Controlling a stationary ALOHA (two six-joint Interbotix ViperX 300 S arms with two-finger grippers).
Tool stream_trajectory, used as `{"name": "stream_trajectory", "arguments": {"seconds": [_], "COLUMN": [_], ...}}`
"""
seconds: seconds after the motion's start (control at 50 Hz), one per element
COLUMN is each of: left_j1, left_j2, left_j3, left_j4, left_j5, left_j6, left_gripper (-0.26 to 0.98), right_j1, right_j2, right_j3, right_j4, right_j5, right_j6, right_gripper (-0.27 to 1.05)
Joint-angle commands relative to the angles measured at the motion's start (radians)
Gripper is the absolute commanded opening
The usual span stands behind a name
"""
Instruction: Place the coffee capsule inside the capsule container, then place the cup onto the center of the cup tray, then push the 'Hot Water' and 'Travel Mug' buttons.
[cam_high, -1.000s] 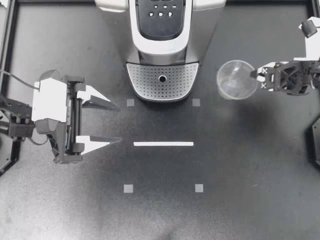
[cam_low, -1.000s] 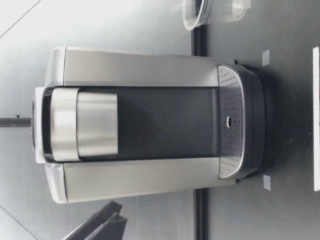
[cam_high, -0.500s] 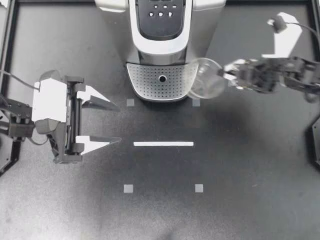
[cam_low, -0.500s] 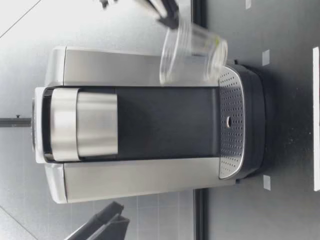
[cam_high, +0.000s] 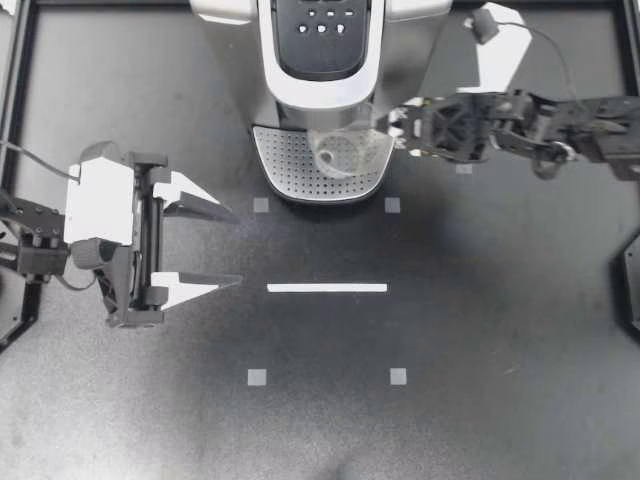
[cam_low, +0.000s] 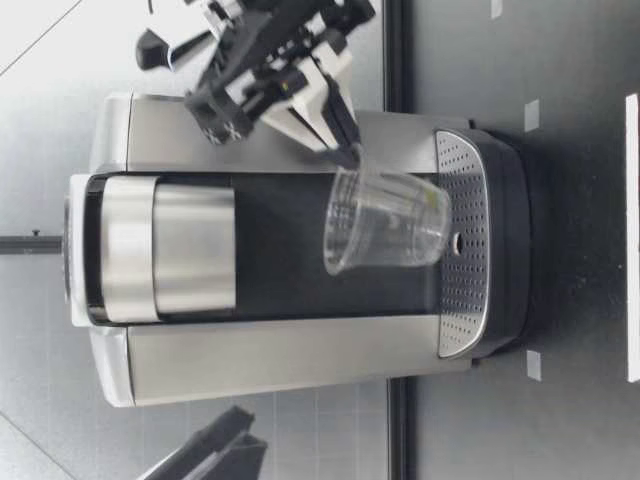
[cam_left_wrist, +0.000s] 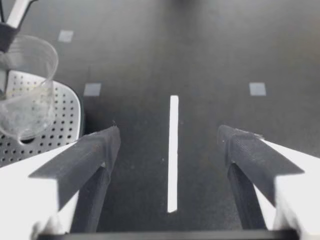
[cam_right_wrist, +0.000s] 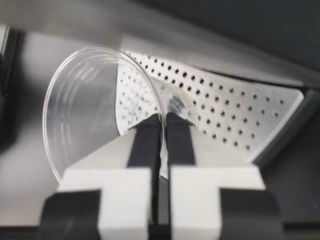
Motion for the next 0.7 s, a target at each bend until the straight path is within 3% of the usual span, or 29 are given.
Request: {"name": "stream_trajectory", "arguments": {"seconds": [0.0,0.46,0.68], "left_j1": [0.003,0.003,0.003], "left_j2": [-0.008,-0.014,-0.014], "left_j3": [-0.006,0.008,0.008], "left_j4": [-0.002,-0.002,0.0], "left_j5": [-0.005,-0.005,-0.003], "left_j6": [0.002,0.005,0.006], "left_gripper": [0.69,0.69,0.69], "right_j1": [0.003,0.005,0.005], "right_j2": [0.003,0.041,0.043], "right_j3": [-0.037,-0.086,-0.098], "right_j4": [-0.002,-0.002,-0.017], "right_j5": [-0.005,0.043,0.044], "right_j6": [-0.003,-0.005,-0.005], "right_gripper": [0.09,0.11,0.25]}}
